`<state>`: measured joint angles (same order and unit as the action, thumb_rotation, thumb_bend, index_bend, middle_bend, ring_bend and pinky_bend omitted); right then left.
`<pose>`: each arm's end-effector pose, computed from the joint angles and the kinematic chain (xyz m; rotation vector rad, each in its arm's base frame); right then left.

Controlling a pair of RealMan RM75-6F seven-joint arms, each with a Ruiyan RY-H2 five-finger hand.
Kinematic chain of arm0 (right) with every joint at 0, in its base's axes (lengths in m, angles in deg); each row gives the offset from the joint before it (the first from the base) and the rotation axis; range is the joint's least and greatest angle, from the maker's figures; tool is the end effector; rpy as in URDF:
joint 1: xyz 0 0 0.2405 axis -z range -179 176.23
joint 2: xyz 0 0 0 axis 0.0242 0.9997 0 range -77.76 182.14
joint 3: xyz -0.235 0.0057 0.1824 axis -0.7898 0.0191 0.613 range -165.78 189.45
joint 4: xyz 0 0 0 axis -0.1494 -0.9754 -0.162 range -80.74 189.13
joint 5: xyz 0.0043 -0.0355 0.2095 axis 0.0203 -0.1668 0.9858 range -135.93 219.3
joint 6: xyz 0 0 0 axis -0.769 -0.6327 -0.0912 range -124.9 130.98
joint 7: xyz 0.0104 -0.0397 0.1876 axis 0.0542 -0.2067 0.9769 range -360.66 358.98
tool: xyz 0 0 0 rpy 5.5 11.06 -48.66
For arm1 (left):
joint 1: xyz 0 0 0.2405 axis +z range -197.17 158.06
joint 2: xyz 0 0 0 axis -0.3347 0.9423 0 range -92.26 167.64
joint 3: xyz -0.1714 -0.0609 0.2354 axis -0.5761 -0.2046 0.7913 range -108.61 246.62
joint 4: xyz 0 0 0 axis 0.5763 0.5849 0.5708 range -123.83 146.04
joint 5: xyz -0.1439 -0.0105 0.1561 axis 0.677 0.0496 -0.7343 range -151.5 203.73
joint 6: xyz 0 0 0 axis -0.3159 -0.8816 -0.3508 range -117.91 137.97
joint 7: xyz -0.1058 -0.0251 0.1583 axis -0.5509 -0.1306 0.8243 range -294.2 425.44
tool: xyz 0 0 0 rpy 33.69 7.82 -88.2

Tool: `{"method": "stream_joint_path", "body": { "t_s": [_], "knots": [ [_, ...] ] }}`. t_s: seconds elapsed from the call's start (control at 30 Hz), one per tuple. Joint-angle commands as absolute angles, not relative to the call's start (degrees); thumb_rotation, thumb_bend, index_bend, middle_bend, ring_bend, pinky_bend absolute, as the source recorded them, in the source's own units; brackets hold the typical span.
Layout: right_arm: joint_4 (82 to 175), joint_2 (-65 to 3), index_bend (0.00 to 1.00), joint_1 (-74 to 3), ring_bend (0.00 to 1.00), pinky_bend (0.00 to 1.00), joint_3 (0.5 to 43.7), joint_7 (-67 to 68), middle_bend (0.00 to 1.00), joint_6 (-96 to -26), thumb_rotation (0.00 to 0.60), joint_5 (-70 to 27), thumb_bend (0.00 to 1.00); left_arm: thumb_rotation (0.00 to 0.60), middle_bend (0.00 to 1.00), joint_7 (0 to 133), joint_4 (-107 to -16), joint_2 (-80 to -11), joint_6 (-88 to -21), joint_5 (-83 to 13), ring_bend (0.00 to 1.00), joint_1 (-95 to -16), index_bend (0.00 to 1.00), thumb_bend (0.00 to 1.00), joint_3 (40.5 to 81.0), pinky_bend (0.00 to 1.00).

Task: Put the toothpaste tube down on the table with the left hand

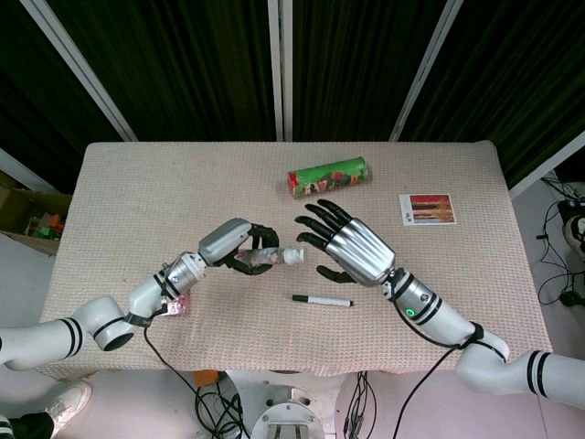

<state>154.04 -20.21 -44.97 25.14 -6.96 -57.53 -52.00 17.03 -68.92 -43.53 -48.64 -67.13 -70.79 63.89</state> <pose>-0.0578 -0.3748 0.0692 2.0797 -0.5165 1.3844 -0.0912 0.4182 0.0027 -2.0255 -1.5040 -1.5712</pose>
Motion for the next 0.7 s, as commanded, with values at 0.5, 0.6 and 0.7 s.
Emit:
{"method": "stream_joint_path", "body": {
  "t_s": [0.5, 0.6, 0.7],
  "knots": [
    [153.8, -21.1, 0.37, -46.8, 0.06, 0.14, 24.1, -6.1, 0.21, -57.9, 0.600, -52.1, 0.25, 0.600, 0.62, 13.4, -67.7, -43.6, -49.1, -67.5, 0.51, -71.5, 0.57, 0.69, 64.8, 0.56],
    [153.7, -21.3, 0.37, -47.0, 0.06, 0.14, 23.8, -6.1, 0.21, -57.8, 0.600, -52.0, 0.25, 0.600, 0.62, 13.1, -67.6, -43.8, -48.9, -67.4, 0.51, -71.7, 0.57, 0.69, 65.0, 0.56],
    [153.7, -21.2, 0.38, -47.0, 0.06, 0.14, 23.5, -6.0, 0.21, -57.9, 0.600, -52.0, 0.25, 0.600, 0.62, 12.3, -67.3, -43.9, -49.0, -67.3, 0.51, -71.8, 0.57, 0.69, 65.0, 0.56]
  ]
}}
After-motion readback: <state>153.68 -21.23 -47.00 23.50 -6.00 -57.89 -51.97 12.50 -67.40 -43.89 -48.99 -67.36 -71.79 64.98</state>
